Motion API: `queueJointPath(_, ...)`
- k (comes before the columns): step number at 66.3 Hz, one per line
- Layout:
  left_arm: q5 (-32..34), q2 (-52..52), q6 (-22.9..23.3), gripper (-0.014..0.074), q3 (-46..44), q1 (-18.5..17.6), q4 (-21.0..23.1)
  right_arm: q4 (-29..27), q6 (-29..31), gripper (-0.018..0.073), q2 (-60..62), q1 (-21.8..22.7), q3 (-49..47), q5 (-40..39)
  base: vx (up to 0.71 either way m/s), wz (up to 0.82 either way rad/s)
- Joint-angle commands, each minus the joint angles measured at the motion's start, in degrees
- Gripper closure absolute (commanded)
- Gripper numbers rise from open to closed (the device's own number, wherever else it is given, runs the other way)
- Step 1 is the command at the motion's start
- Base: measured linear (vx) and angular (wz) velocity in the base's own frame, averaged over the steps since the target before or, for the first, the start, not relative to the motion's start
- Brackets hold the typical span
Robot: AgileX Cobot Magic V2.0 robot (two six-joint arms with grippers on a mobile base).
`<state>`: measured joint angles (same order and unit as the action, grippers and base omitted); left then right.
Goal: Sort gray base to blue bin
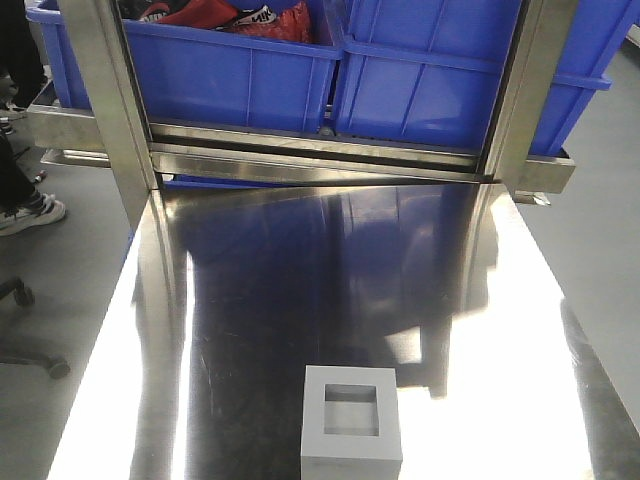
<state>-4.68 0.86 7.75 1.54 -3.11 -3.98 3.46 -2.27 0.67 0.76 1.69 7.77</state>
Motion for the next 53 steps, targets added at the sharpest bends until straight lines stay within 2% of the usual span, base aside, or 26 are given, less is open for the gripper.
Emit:
queueJointPath(1, 4.1, 0.6, 0.3, 0.0602, 1.2, 0.1, 0.2, 0.3, 0.4, 0.0568, 0.7, 0.2, 0.9, -4.5, 0.0, 0.0)
queueJointPath(53, 4.1, 0.6, 0.3, 0.0602, 1.2, 0.1, 0.2, 0.3, 0.4, 0.0568, 0.7, 0.2, 0.9, -4.5, 0.0, 0.0)
